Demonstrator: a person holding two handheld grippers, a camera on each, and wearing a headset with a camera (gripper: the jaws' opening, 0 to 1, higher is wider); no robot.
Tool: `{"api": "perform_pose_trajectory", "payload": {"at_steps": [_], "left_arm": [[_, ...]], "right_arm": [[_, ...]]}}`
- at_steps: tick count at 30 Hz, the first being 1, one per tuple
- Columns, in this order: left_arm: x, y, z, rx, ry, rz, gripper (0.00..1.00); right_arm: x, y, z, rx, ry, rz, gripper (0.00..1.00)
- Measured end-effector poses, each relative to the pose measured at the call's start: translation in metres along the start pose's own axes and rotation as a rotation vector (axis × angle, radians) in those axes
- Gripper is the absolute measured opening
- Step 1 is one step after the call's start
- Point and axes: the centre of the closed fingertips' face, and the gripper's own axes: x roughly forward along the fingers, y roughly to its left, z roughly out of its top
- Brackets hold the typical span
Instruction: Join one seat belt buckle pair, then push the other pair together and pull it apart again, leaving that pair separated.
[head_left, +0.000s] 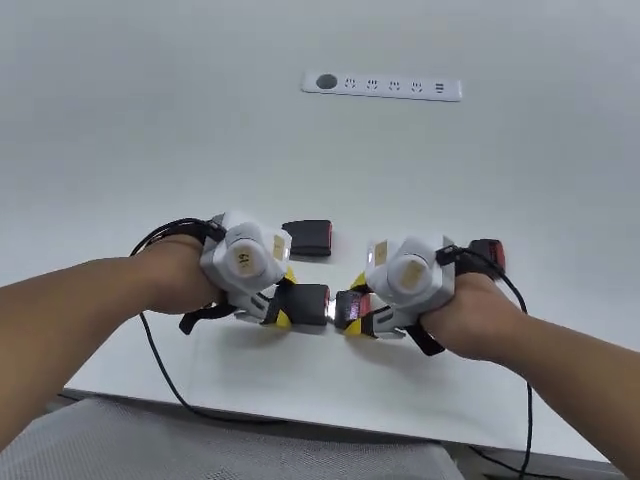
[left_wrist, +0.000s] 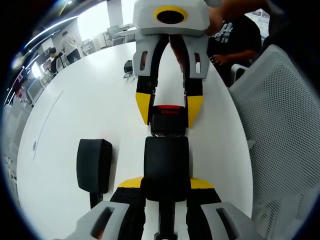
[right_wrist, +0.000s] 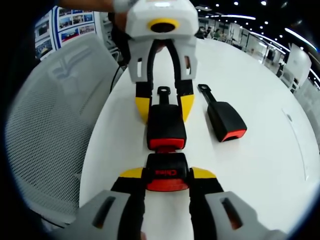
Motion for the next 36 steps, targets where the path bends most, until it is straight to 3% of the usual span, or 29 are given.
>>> {"api": "perform_pose_trajectory", "payload": {"at_steps": [8,20,21,25,29,32,36], "left_arm": [[0.000,-0.001,0.000,0.012,0.002,0.013,0.30],[0.001,-0.001,0.000,0.005,0.034,0.006,0.33],[0.001,0.000,0.000,-0.018,0.048,0.009,0.33],[0.000,-0.002,0.000,-0.003,0.048,0.027,0.34],[-0.007,-0.001,-0.006,0.012,0.073,0.043,0.33],[-0.020,0.002,-0.002,-0.024,0.036,0.062,0.34],[-0.033,0.003,-0.002,0.013,0.041,0.077,0.35]], "right_arm": [[-0.001,0.002,0.000,-0.003,0.012,-0.009,0.33],[0.001,0.002,-0.005,0.073,0.023,0.003,0.36],[0.001,0.002,-0.005,0.092,0.020,0.000,0.36],[0.003,0.003,-0.004,0.085,0.040,-0.027,0.36],[-0.003,0.002,0.001,0.095,0.034,-0.036,0.36],[-0.012,-0.001,0.009,0.109,0.005,-0.054,0.37],[-0.026,-0.003,0.020,0.105,-0.033,-0.070,0.37]]}}
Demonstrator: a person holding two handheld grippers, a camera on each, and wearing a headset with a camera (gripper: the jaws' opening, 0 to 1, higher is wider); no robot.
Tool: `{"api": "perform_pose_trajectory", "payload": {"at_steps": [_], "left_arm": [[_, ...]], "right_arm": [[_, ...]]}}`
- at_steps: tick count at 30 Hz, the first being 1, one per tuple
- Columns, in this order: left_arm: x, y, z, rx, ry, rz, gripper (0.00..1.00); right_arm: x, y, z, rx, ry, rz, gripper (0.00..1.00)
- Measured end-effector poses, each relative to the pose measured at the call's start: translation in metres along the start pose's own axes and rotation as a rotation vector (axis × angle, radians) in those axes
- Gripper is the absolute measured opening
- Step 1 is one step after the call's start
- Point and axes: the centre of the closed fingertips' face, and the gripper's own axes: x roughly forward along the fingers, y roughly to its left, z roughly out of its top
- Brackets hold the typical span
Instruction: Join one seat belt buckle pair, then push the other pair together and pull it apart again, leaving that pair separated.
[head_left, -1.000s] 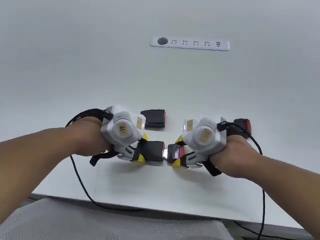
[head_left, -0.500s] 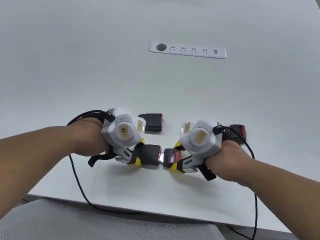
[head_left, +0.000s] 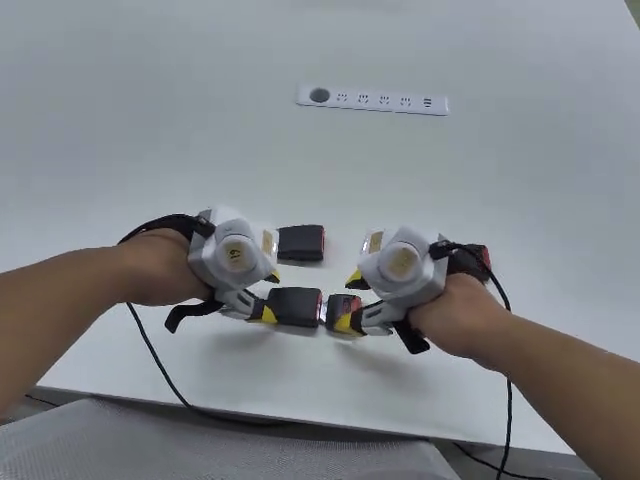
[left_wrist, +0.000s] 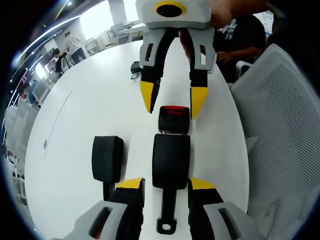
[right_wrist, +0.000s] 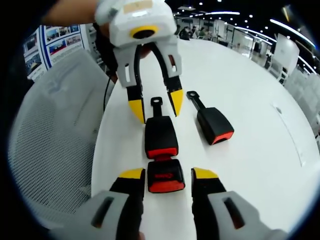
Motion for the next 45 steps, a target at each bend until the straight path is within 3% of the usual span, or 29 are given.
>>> {"api": "perform_pose_trajectory", "payload": {"at_steps": [2,6,10,14,18,22,26,29,33,38,42,45], "left_arm": [[-0.006,0.007,0.003,-0.012,-0.008,0.020,0.35],[-0.013,0.023,0.017,-0.080,-0.072,0.066,0.39],[-0.012,0.041,0.010,-0.110,-0.050,0.092,0.40],[-0.014,0.063,0.013,-0.143,-0.071,0.120,0.41],[-0.008,0.077,0.011,-0.133,-0.051,0.111,0.43],[0.004,0.090,0.008,-0.139,-0.033,0.104,0.42],[0.013,0.091,0.009,-0.131,-0.020,0.077,0.42],[0.023,0.099,0.006,-0.105,0.002,0.079,0.40],[0.030,0.098,0.005,-0.089,0.007,0.038,0.39],[0.032,0.094,0.004,-0.061,0.024,0.014,0.33],[0.032,0.094,0.004,-0.045,0.024,-0.004,0.33],[0.032,0.092,0.004,0.014,0.038,-0.024,0.33]], "right_arm": [[-0.007,-0.005,0.002,-0.001,-0.010,-0.016,0.37],[-0.020,-0.021,-0.005,-0.025,-0.012,-0.064,0.37],[-0.037,-0.040,-0.033,-0.034,0.018,-0.102,0.37],[-0.056,-0.061,-0.059,-0.009,0.048,-0.136,0.37],[-0.077,-0.083,-0.081,0.027,0.081,-0.176,0.37],[-0.088,-0.093,-0.104,0.048,0.125,-0.198,0.37],[-0.095,-0.098,-0.120,0.062,0.151,-0.199,0.37],[-0.099,-0.103,-0.136,0.022,0.201,-0.212,0.38],[-0.099,-0.108,-0.131,0.018,0.177,-0.206,0.38],[-0.094,-0.116,-0.136,-0.038,0.224,-0.151,0.43],[-0.088,-0.119,-0.143,-0.078,0.257,-0.131,0.42],[-0.085,-0.119,-0.144,-0.069,0.250,-0.108,0.37]]}}
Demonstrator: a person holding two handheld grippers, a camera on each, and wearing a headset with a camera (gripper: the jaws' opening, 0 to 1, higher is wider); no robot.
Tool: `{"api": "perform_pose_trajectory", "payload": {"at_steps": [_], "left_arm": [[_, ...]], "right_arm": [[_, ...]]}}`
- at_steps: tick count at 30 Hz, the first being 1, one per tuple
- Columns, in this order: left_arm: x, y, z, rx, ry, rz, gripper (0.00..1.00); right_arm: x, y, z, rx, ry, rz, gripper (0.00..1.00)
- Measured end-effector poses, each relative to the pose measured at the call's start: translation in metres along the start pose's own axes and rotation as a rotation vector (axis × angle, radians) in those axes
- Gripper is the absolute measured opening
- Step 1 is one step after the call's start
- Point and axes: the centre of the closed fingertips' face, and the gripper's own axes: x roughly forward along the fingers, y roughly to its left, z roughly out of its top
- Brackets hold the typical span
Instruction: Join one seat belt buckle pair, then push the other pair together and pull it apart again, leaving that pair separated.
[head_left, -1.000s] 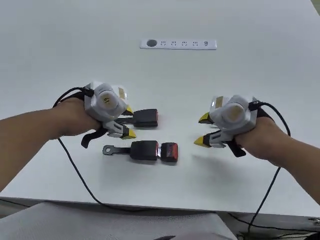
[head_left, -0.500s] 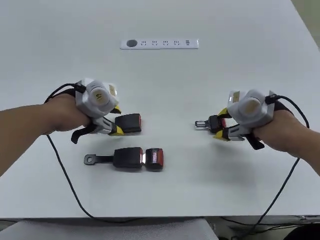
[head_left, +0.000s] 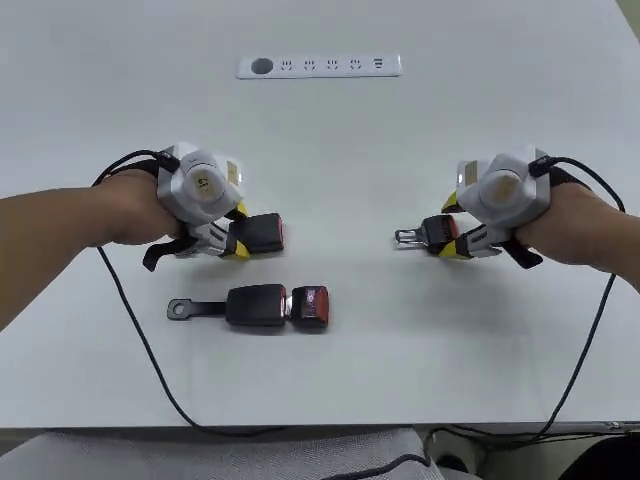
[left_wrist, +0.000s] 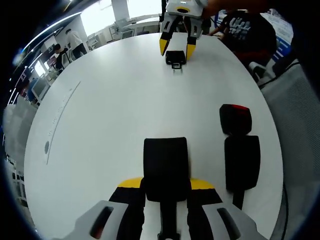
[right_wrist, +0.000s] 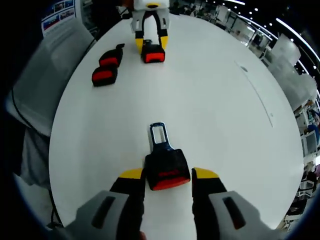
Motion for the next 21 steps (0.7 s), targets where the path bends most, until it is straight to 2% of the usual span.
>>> {"api": "perform_pose_trajectory", "payload": {"at_steps": [2,3,8,13,15,16,17,21], "left_arm": [[0.001,-0.001,0.001,0.033,0.016,-0.014,0.32],[0.001,-0.001,0.001,0.041,0.019,-0.020,0.32],[0.003,0.000,0.001,0.034,0.026,-0.034,0.32],[0.003,0.000,0.001,0.020,0.025,-0.036,0.32],[0.003,0.000,0.001,0.006,0.024,-0.034,0.32],[0.003,0.000,0.001,0.004,0.023,-0.032,0.32],[0.003,-0.001,0.001,0.006,0.020,-0.030,0.32],[0.004,-0.001,0.001,0.003,0.014,-0.029,0.32]], "right_arm": [[0.001,-0.001,-0.002,-0.001,0.009,-0.003,0.35],[0.002,-0.001,-0.005,0.026,0.028,-0.001,0.34],[0.002,-0.003,-0.004,0.046,0.042,0.025,0.33],[0.002,-0.003,-0.005,0.057,0.000,0.052,0.34],[0.002,-0.003,-0.003,0.060,-0.011,0.038,0.34],[0.003,-0.004,0.000,0.100,-0.032,0.012,0.34],[0.004,-0.001,0.002,0.058,-0.038,0.012,0.34],[0.010,0.001,0.015,0.061,-0.050,0.018,0.34]]}}
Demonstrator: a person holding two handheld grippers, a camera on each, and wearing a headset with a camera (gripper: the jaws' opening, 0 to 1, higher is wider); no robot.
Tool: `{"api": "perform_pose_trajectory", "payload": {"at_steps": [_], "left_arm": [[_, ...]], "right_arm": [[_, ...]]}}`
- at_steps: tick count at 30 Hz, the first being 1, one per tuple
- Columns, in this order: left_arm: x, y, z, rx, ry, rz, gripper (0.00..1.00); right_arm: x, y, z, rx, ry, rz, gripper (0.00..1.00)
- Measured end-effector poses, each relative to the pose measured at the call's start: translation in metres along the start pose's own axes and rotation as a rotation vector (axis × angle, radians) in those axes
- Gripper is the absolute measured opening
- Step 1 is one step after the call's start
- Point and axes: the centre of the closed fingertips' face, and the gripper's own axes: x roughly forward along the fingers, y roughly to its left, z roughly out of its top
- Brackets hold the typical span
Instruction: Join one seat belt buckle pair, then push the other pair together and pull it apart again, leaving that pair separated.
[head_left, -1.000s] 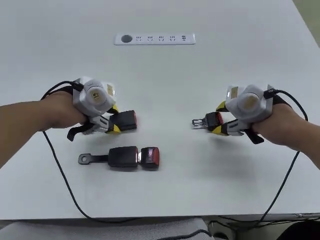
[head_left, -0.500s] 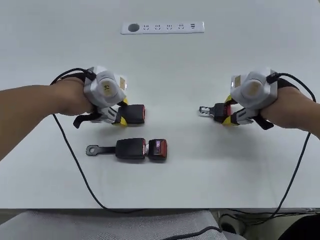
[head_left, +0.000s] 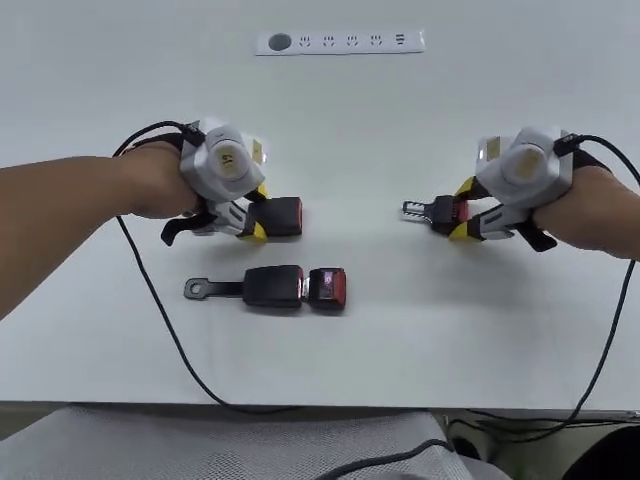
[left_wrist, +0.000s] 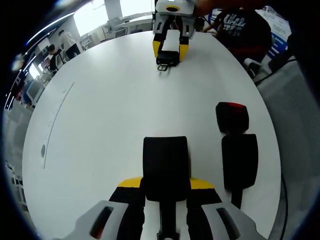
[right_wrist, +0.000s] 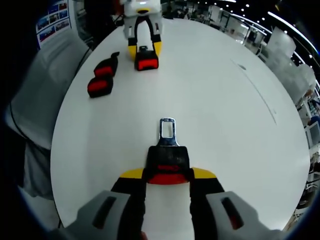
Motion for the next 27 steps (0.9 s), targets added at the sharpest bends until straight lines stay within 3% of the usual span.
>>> {"api": "perform_pose_trajectory", "payload": {"at_steps": [12,19,21,27], "left_arm": [[0.001,-0.003,0.002,0.032,0.040,-0.013,0.32],[0.000,-0.006,0.002,0.034,0.039,-0.013,0.31],[0.000,-0.006,0.002,0.035,0.044,-0.016,0.31],[0.000,-0.007,0.002,0.036,0.051,-0.019,0.32]], "right_arm": [[0.035,0.018,0.071,-0.027,-0.081,0.036,0.34],[0.050,0.022,0.102,-0.046,-0.089,0.050,0.33],[0.054,0.024,0.108,-0.100,-0.069,0.052,0.33],[0.060,0.031,0.115,-0.129,-0.054,0.061,0.33]]}}
